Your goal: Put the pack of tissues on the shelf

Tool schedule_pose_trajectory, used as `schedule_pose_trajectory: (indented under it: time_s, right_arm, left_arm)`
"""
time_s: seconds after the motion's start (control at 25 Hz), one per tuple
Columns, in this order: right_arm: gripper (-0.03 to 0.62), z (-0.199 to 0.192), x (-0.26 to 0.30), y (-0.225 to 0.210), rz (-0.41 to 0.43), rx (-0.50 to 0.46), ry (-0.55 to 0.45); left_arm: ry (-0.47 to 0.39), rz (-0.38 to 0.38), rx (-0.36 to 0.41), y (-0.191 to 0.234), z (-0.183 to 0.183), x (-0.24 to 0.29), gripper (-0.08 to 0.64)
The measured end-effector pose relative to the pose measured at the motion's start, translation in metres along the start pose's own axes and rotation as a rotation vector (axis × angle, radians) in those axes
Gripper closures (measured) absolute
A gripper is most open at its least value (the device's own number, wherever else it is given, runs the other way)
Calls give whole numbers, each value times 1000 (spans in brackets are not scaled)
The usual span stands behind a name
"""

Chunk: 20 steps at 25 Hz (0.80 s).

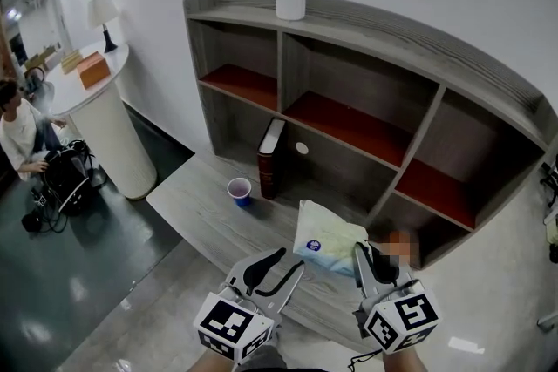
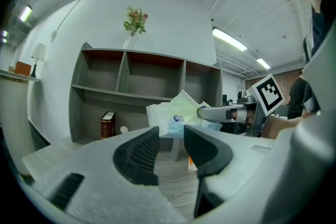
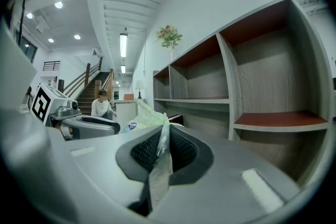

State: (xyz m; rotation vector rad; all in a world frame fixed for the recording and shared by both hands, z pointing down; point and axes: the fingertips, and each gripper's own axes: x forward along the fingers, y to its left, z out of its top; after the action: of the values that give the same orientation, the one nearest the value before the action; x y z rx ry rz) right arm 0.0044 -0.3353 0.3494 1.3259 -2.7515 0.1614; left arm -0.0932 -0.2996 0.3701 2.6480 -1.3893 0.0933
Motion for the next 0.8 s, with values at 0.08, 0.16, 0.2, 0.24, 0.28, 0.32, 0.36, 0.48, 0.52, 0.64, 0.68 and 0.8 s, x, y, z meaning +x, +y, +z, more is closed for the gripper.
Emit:
schedule_pose_trajectory:
  time_s: [0.08, 0.16, 0.2, 0.24, 0.28, 0.32, 0.36, 0.48, 0.52, 0.64, 0.68, 0.8]
  right_arm:
    - [580, 6, 13, 1, -11, -3, -7]
    - [580, 13, 23, 1, -22, -9, -15]
    - [580, 16, 28, 1, -28, -14, -19]
    - [580, 20, 33, 0, -36, -19, -23]
    - [580, 24, 38, 0, -43, -24, -27]
    - [580, 28, 42, 0, -50, -30, -32]
    - [580, 32, 47, -1, -57, -36, -37]
    - [580, 43, 59, -4, -76, -49, -51]
    - [580, 47, 63, -6, -83, -52, -54]
    - [580, 59, 74, -13, -105, -63, -65]
    - [580, 63, 77, -14, -112, -67, -69]
    - [580, 78, 90, -18, -126, -73, -93]
  left_arm:
    - [2, -12, 3, 12, 3, 4, 425]
    - [2, -28, -2, 21, 8, 8, 425]
    - [2, -36, -3, 25, 11, 10, 425]
    - [3, -44, -1, 28, 13, 12, 425]
    - [3, -50, 4, 32, 16, 14, 425]
    - [4, -56, 10, 36, 19, 16, 425]
    - [3, -61, 14, 40, 22, 17, 425]
    - [-1, -84, 17, 51, 33, 23, 425]
    - [-1, -94, 15, 54, 37, 26, 425]
    - [0, -110, 24, 66, 49, 35, 425]
    - [-2, -111, 29, 70, 52, 37, 425]
    - [-10, -123, 34, 81, 62, 43, 425]
